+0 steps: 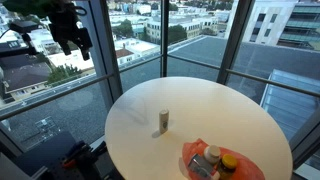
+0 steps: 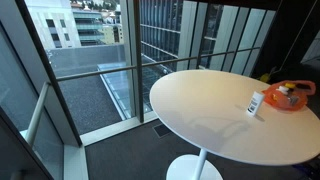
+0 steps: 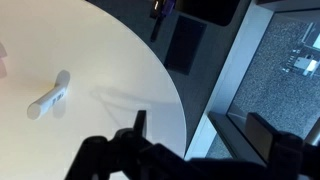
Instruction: Put the roll on stick in the plastic bag
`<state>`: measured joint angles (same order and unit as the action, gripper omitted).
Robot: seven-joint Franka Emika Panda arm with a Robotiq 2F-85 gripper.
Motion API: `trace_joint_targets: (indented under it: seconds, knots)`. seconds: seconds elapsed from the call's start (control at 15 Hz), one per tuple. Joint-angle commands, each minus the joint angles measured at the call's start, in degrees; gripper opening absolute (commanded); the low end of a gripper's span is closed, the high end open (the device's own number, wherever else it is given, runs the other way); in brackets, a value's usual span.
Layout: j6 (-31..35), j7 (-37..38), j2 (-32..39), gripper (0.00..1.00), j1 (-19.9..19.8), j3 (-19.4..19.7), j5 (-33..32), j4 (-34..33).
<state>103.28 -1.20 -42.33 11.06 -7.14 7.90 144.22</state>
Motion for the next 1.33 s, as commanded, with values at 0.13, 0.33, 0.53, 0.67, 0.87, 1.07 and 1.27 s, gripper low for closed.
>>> trace_joint_targets:
  seconds: [0.13,0.33,0.53,0.67,0.87,1.07,1.27]
  knots:
    - [-0.15,-0.12,-0.10,1.00,-0.25,-0.19,0.12,-0.18]
    - [0.02,0.30,0.84,1.00,-0.60,-0.27,-0.10,-1.02]
    - [1.32,0.80,2.93,1.00,-1.94,0.03,-0.96,-2.67]
    - [2.51,1.07,4.74,1.00,-3.41,0.70,-1.43,-4.00]
    - [4.63,1.59,7.76,1.00,-6.32,1.87,-2.37,-6.09]
    - [5.96,2.43,11.26,1.00,-9.30,3.69,-2.92,-8.54]
    - [8.08,3.83,14.90,1.00,-12.09,4.95,-4.28,-10.16]
